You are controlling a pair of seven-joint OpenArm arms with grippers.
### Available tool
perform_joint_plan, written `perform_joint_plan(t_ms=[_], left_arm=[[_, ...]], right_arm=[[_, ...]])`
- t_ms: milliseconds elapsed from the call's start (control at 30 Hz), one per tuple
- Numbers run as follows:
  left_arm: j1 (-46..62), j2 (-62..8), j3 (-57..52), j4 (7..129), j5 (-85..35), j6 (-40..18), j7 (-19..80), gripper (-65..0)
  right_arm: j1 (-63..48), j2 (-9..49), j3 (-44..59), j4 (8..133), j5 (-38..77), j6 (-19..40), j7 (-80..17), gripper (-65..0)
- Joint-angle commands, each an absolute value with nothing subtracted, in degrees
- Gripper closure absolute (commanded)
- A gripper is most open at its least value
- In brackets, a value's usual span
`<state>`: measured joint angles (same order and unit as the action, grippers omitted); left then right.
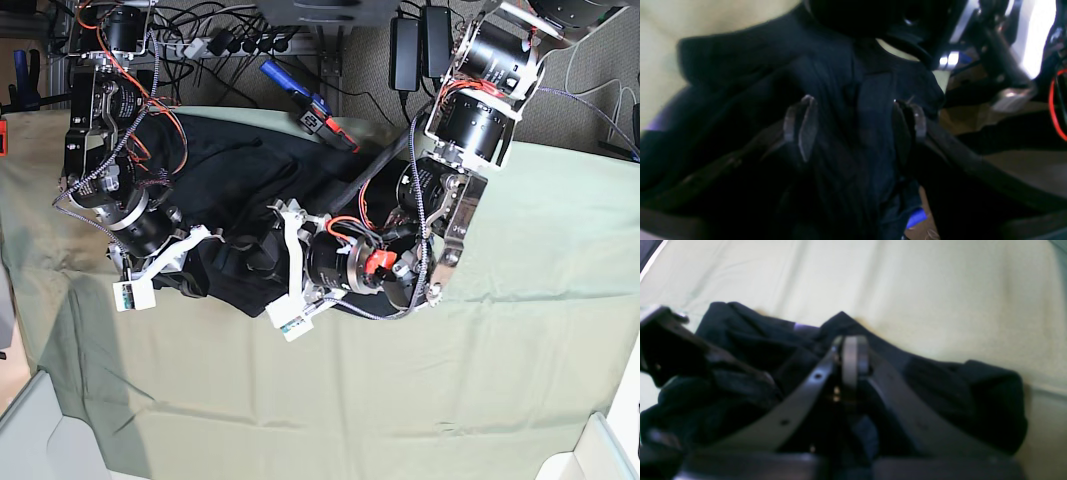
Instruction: Fold the T-shirt properly
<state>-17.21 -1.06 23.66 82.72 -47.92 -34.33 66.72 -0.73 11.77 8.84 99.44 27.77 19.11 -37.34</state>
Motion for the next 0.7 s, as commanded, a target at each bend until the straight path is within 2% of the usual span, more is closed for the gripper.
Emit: perform_joint_plan(t_ms=[0,133,400,533,667], left_arm=[[-19.59,-0.69,22.2,84.95,-50.02,-33.89,66.0,-38.4],[-19.97,-2.87,15.42,89.82,-52.18,-34.63,67.55,-38.4],[-16.32,-14.35,4.95,90.96,-55.22,-35.66,68.01,-38.4],[-11.11,-19.03,3.38,90.96,-58.19,-36.93,68.69,-38.4],[-5.72,-20.51,3.4,90.96,-60.1,-38.44,69.8,-38.4]], right_arm=[[0.34,12.38,9.15,100.6,29.5,22.94,-35.86,0.0],[0.82,12.32,9.15,100.6,33.21,22.96,-35.86,0.0],[5.87,11.2,8.21,100.6,36.42,24.16,-36.29,0.0],[9.17,8.16,2.52,100.42,34.13,24.23,-36.29,0.0],[11.35,4.64,-6.72,97.91,28.34,24.23,-36.23,0.0]])
